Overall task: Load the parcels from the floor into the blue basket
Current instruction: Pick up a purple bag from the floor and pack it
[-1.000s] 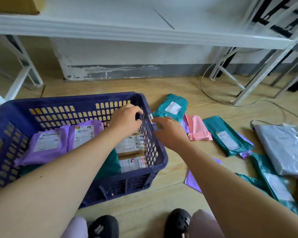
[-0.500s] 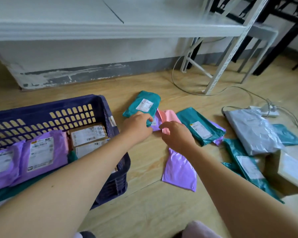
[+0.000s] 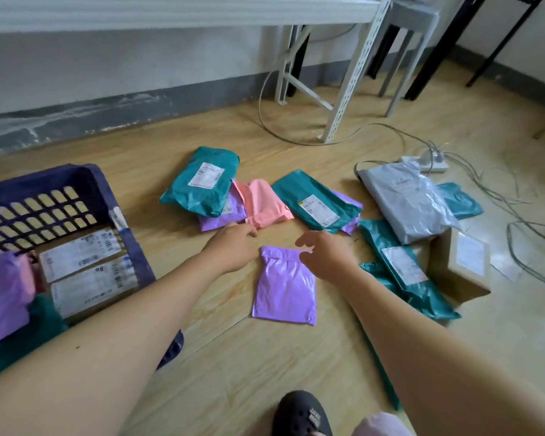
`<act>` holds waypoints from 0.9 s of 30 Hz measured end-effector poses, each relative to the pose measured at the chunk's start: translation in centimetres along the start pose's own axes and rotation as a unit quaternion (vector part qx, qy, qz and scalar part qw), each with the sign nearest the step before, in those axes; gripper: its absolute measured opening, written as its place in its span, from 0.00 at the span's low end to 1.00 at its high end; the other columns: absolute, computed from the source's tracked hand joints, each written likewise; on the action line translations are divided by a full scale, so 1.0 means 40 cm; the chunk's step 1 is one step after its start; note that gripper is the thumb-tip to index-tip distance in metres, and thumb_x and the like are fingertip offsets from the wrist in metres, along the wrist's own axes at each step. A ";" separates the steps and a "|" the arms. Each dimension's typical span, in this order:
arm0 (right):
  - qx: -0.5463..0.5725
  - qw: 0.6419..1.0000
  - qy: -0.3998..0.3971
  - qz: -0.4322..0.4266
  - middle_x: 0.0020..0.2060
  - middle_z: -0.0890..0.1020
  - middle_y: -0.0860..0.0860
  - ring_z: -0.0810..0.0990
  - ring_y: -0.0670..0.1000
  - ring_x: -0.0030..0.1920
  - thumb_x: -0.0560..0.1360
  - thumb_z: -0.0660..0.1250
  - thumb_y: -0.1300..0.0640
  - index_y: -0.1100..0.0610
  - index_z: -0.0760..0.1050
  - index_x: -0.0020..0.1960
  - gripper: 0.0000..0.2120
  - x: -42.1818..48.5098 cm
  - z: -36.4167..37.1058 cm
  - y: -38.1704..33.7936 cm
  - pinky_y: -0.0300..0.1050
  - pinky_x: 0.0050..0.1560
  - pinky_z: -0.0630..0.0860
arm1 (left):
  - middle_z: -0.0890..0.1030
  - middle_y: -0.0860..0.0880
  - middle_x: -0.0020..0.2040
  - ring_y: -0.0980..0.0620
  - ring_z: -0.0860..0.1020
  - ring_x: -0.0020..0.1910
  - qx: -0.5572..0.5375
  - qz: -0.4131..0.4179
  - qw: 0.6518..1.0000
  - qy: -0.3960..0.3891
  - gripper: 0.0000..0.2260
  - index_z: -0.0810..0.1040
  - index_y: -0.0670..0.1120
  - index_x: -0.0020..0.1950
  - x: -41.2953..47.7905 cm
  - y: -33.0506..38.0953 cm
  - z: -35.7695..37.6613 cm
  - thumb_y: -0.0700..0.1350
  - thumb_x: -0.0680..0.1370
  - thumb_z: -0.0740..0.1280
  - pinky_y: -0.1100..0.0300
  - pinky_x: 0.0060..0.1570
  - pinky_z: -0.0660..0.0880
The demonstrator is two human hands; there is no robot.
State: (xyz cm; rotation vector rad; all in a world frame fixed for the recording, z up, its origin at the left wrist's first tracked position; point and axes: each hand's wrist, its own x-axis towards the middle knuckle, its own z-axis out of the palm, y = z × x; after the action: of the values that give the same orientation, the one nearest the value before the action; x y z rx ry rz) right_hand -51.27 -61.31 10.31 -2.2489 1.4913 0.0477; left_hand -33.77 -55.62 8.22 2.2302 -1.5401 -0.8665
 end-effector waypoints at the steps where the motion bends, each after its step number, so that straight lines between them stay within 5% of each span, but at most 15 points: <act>1: 0.007 1.000 -0.001 0.007 0.60 0.78 0.51 0.76 0.53 0.58 0.74 0.62 0.62 0.54 0.76 0.61 0.16 0.004 0.011 0.012 0.39 0.49 0.68 | 0.70 0.45 0.68 0.45 0.74 0.62 -0.010 -0.005 1.000 -0.010 0.21 0.72 0.48 0.66 0.008 0.006 0.015 0.44 0.73 0.66 0.58 0.60 0.70; 9: 0.052 0.995 -0.047 0.078 0.59 0.79 0.50 0.76 0.53 0.59 0.74 0.62 0.61 0.52 0.77 0.61 0.17 0.062 0.126 0.093 0.40 0.54 0.71 | 0.72 0.44 0.66 0.46 0.72 0.63 -0.041 -0.046 0.995 -0.076 0.17 0.74 0.45 0.63 0.084 -0.014 0.144 0.43 0.74 0.66 0.58 0.59 0.70; 15: 0.084 0.983 -0.074 0.144 0.60 0.78 0.52 0.77 0.53 0.58 0.74 0.63 0.60 0.53 0.74 0.63 0.18 0.136 0.204 0.143 0.40 0.53 0.72 | 0.67 0.45 0.70 0.47 0.71 0.65 -0.070 -0.108 0.984 -0.122 0.24 0.67 0.48 0.70 0.149 -0.062 0.219 0.45 0.75 0.65 0.61 0.56 0.68; 27: 0.157 0.939 -0.152 0.267 0.62 0.76 0.56 0.75 0.56 0.63 0.74 0.63 0.58 0.56 0.58 0.74 0.31 0.236 0.320 0.197 0.45 0.60 0.71 | 0.68 0.45 0.70 0.47 0.69 0.66 -0.195 -0.238 0.942 -0.137 0.25 0.64 0.42 0.72 0.248 -0.135 0.303 0.44 0.76 0.65 0.60 0.60 0.66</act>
State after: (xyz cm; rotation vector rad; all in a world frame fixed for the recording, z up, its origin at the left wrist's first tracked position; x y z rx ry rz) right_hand -51.63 -67.26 -6.42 -1.4650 1.7419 0.2850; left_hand -34.92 -61.55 -7.22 2.2675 -0.8106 -1.5238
